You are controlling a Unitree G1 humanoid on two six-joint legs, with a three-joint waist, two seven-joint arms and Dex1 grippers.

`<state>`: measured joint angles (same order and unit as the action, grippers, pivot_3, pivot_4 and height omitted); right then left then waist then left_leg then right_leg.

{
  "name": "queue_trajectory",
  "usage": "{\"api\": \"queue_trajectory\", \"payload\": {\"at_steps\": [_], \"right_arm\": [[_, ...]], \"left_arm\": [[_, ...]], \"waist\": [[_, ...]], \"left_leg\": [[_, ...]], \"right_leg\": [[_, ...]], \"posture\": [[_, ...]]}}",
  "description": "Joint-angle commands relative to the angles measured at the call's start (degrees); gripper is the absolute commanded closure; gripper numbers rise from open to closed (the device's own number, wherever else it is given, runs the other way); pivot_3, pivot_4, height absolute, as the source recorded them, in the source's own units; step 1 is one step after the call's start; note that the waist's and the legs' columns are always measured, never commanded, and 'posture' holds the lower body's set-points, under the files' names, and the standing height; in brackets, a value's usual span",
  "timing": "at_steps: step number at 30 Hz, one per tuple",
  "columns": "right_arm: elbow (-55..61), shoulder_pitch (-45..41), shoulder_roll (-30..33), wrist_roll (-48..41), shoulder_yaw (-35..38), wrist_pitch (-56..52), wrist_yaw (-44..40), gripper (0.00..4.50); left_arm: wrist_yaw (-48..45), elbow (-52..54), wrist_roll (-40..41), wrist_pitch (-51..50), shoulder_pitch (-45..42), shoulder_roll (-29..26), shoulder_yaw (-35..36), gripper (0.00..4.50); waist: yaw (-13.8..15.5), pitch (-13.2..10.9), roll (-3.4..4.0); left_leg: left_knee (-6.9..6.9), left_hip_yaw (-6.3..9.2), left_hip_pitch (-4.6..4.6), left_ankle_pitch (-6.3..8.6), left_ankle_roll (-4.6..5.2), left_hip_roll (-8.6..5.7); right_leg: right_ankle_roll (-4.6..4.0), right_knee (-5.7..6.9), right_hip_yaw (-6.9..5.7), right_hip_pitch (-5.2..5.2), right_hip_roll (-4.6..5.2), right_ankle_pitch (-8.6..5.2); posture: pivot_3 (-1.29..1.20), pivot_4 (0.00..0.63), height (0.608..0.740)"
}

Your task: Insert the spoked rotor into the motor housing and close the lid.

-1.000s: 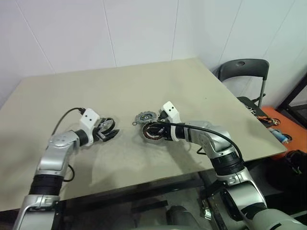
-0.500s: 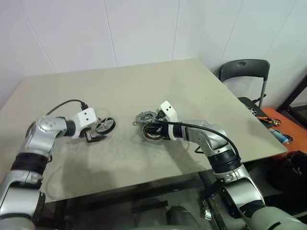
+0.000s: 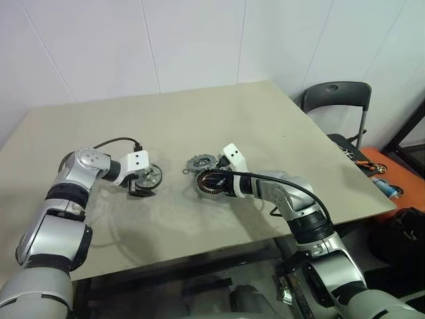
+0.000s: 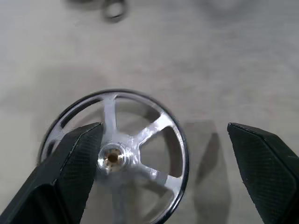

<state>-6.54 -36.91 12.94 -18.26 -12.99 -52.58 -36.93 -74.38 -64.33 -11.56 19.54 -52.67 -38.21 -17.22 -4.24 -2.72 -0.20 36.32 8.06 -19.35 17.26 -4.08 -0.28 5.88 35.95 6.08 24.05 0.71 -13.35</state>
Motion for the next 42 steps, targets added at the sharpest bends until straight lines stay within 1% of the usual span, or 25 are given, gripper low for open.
{"api": "queue_trajectory", "payload": {"at_steps": [1,13,19,22,24,26,31,34,36,38,42], "right_arm": [[2.3,-0.6,-0.1,-0.4,1.3,0.2,0.5,3.25],[0.3,-1.5,-0.6,0.1,1.0,0.7,1.5,3.25],[-0.5,-2.0,-0.9,0.4,0.8,1.1,1.8,3.25],[-0.3,-1.6,-0.8,0.5,0.7,1.1,1.9,3.21],[0.0,-1.4,-0.8,0.4,0.7,1.0,1.9,3.21],[0.1,-1.3,-0.7,0.3,0.6,0.9,1.9,3.21],[-0.1,-1.5,-0.9,0.4,0.6,0.9,2.0,3.21],[-0.2,-1.6,-0.9,0.4,0.6,1.0,2.0,3.21],[-0.1,-1.5,-0.9,0.4,0.5,1.0,1.9,3.21],[0.0,-1.3,-0.9,0.5,0.5,1.0,2.0,3.21],[0.0,-1.1,-1.2,0.6,0.3,1.1,2.2,3.21]], "left_arm": [[-0.9,-1.8,-2.3,1.6,-1.9,-0.7,-1.0,0.00],[0.0,-3.0,-2.4,2.1,-1.5,-1.5,0.5,0.00],[1.7,-2.7,-1.2,5.2,-0.8,-1.6,1.8,0.00],[3.7,-2.6,-0.4,5.3,-0.5,-1.7,3.1,0.58],[3.9,-2.4,-0.9,5.3,-0.2,-2.0,3.0,1.22],[6.7,-2.6,-2.0,5.1,-0.2,-2.1,3.0,1.86],[7.7,-3.2,-2.6,4.8,-0.4,-2.2,2.7,1.86],[3.4,-3.1,-1.0,5.1,0.0,-2.6,3.5,2.46],[1.4,-2.6,-0.5,4.9,0.5,-3.0,3.7,3.09],[4.3,-3.0,-1.7,3.0,0.3,-3.0,3.4,3.74],[0.5,-2.4,-0.4,3.3,1.0,-3.8,3.9,3.74]], "waist": [[0.0,0.0,0.00],[0.0,0.0,0.00],[0.0,0.0,0.00],[0.1,0.0,0.00],[0.1,0.0,-0.01],[0.0,0.0,-0.01],[0.1,0.0,-0.01],[0.0,0.0,-0.01],[-0.2,0.0,-0.01],[-0.2,0.0,-0.01],[-0.4,0.0,-0.02]], "left_leg": [[0.02,0.00,0.01,0.00,0.00,0.00],[0.22,0.01,-0.01,0.00,0.01,0.00],[0.24,0.01,-0.02,0.00,0.01,0.00],[0.25,0.02,-0.02,0.00,0.01,0.00],[0.26,0.03,-0.03,0.00,0.01,0.00],[0.27,0.02,-0.03,0.00,0.01,0.00],[0.28,0.02,-0.03,0.00,0.01,0.00],[0.30,0.02,-0.03,0.00,0.01,0.00],[0.30,0.02,-0.02,0.00,0.01,0.00],[0.30,0.02,-0.02,0.00,0.01,0.00],[0.36,0.02,-0.03,0.01,0.02,0.00]], "right_leg": [[-0.01,0.06,0.00,0.00,-0.01,-0.01],[0.00,0.19,0.01,0.00,-0.02,0.00],[0.00,0.20,0.01,0.00,-0.02,0.00],[0.00,0.20,0.00,0.00,-0.01,0.00],[0.00,0.21,0.00,0.00,-0.01,0.00],[0.00,0.21,0.00,0.00,-0.01,0.01],[0.00,0.22,0.00,0.00,-0.01,0.01],[0.00,0.23,0.00,-0.01,-0.01,0.01],[0.00,0.24,0.00,-0.01,-0.02,0.01],[0.00,0.24,0.00,-0.01,-0.02,0.01],[0.00,0.25,0.00,-0.02,-0.02,0.01]], "posture": [[0.00,0.000,0.740],[0.00,0.000,0.740],[0.00,0.000,0.740],[0.00,0.000,0.740],[0.00,0.000,0.740],[0.00,0.000,0.740],[0.00,0.000,0.740],[0.00,0.000,0.740],[0.00,0.000,0.740],[0.00,0.000,0.740],[0.00,0.000,0.740]]}}
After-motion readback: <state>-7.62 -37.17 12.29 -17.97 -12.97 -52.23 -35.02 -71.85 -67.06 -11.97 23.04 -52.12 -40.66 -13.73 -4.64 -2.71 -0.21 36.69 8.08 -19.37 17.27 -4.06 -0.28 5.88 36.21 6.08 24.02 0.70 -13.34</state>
